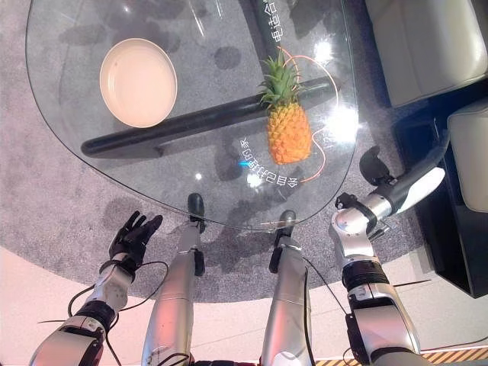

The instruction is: Pick up the fruit to the plate

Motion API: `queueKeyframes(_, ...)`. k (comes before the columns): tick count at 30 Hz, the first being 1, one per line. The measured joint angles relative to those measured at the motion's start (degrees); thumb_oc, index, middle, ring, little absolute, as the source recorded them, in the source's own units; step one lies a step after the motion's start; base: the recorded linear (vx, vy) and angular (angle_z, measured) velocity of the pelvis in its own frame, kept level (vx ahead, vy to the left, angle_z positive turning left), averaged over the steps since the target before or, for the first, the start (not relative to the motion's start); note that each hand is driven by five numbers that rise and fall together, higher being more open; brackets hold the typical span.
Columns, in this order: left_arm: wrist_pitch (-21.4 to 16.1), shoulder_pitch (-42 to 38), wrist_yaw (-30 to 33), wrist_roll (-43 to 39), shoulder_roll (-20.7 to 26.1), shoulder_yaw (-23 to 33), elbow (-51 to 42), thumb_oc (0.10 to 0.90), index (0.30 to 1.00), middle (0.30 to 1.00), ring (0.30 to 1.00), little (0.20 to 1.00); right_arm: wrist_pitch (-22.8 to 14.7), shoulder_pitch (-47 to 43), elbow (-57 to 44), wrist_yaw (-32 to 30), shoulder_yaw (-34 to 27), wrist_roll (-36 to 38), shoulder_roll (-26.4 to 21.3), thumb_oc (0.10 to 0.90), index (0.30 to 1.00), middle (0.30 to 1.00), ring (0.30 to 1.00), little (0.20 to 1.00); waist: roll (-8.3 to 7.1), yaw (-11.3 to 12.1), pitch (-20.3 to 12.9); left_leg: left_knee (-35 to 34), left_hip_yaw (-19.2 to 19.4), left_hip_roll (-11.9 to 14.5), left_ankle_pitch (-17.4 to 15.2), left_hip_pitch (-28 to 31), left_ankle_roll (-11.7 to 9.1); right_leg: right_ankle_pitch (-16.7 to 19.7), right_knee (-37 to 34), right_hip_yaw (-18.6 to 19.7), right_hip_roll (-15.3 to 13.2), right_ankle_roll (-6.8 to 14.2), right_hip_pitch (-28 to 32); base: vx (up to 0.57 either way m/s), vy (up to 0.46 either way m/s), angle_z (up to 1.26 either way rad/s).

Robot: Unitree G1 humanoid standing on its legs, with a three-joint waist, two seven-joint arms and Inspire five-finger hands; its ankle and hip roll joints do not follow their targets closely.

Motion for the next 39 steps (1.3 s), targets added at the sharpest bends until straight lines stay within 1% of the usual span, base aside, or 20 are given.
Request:
queueKeyframes(3, -0.2, 0.03, -0.02, 0.01, -0.03, 0.02, -0.06, 0.8, 0.9, 0.9, 0.9, 0.9, 0.95, 1.03, -6.87, 0.25, 1.96, -4.83, -0.26, 0.8, 0.9, 0.9, 0.9, 0.9, 0.01, -0.08, 0.0, 0.02, 0.01, -0.08, 0.0, 0.03, 0.01, 0.0, 0.02, 0.01, -0.1, 0.01, -0.03, 0.01, 0.045, 0.01)
queueKeyframes(5, -0.23, 0.28, -0.06, 0.02, -0.09, 0.03, -0.45, 0.8, 0.9, 0.9, 0.9, 0.9, 1.53, 1.0, -9.43, 1.28, 2.94, -7.56, -0.29, 0.8, 0.9, 0.9, 0.9, 0.9, 0.0, -0.11, 0.0, 0.03, 0.01, -0.18, -0.01, 0.06, 0.03, -0.01, 0.05, 0.01, -0.22, 0.02, -0.06, 0.01, 0.049, 0.02)
queueKeyframes(10, -0.52, 2.43, -0.39, 0.03, -0.24, 0.18, -1.5, 0.8, 0.9, 0.9, 0.9, 0.9, 3.78, 1.99, -14.33, 4.09, 4.51, -9.05, -0.19, 0.8, 0.9, 0.9, 0.9, 0.9, 0.02, -0.11, -0.01, -0.11, 0.15, -0.62, 0.01, 0.07, 0.2, 0.04, 0.04, 0.13, -0.68, 0.18, -0.18, 0.0, 0.031, 0.01)
queueKeyframes(13, -0.55, 3.8, -0.74, 0.07, -0.5, 0.19, -1.54, 0.8, 0.9, 0.9, 0.9, 0.9, 4.48, 3.54, -18.39, 7.03, 6.79, -9.91, -0.16, 0.8, 0.9, 0.9, 0.9, 0.9, 0.02, -0.21, -0.01, -0.18, 0.23, -0.79, 0.0, 0.16, 0.25, 0.1, 0.01, 0.21, -0.84, 0.29, -0.16, 0.0, 0.0, 0.0)
queueKeyframes(18, -0.69, 4.19, -0.91, 0.37, -1.2, 0.17, -1.51, 0.8, 0.9, 0.9, 0.9, 0.9, 5.91, 3.79, -22.31, 11.16, 10.15, -10.17, -0.15, 0.8, 0.9, 0.9, 0.9, 0.9, 0.02, -0.18, -0.01, -0.96, 0.63, -0.95, 0.26, 0.86, 0.54, 0.1, 0.06, 0.36, -1.09, 0.31, -0.04, 0.01, 0.034, -0.01)
queueKeyframes(23, -0.82, 4.18, -1.16, 0.38, -1.35, 0.12, -1.65, 0.8, 0.9, 0.9, 0.9, 0.9, 7.79, 3.71, -22.69, 13.32, 10.87, -10.09, -0.15, 0.8, 0.9, 0.9, 0.9, 0.9, 0.03, -0.2, -0.02, -0.96, 1.01, -1.13, 0.33, 0.98, 0.63, 0.19, 0.06, 0.56, -1.31, 0.47, -0.05, 0.0, 0.0, 0.0)
queueKeyframes(29, -0.82, 4.18, -1.12, 0.37, -1.4, -0.04, -1.62, 0.8, 0.9, 0.9, 0.9, 0.9, 10.54, 3.72, -22.69, 15.07, 13.37, -9.89, -0.14, 0.8, 0.9, 0.9, 0.9, 0.9, 0.05, -0.14, -0.03, -0.96, 1.13, -1.13, 0.35, 1.13, 0.64, 0.2, 0.12, 0.68, -1.33, 0.48, -0.05, 0.0, 0.0, 0.0)
queueKeyframes(35, -0.82, 4.18, -1.08, 0.37, -1.49, -0.11, -1.55, 0.8, 0.9, 0.9, 0.9, 0.9, 12.69, 3.68, -22.61, 15.76, 14.49, -8.42, -0.14, 0.8, 0.9, 0.9, 0.9, 0.9, 0.06, 0.02, -0.03, -1.06, 1.34, -1.16, 0.42, 1.57, 0.71, 0.2, 0.21, 0.84, -1.38, 0.49, 0.21, 0.0, 0.0, 0.0)
queueKeyframes(39, -0.85, 4.18, -1.01, 0.37, -1.5, -1.48, -1.42, 0.8, 0.9, 0.9, 0.9, 0.9, 14.86, 3.55, -22.28, 15.76, 15.13, -7.27, -0.16, 0.8, 0.9, 0.9, 0.9, 0.9, 0.11, 0.06, -0.06, -1.78, 1.7, -1.2, 0.53, 2.79, 0.79, 0.18, 0.2, 1.17, -1.41, 0.52, 0.89, 0.0, 0.0, 0.0)
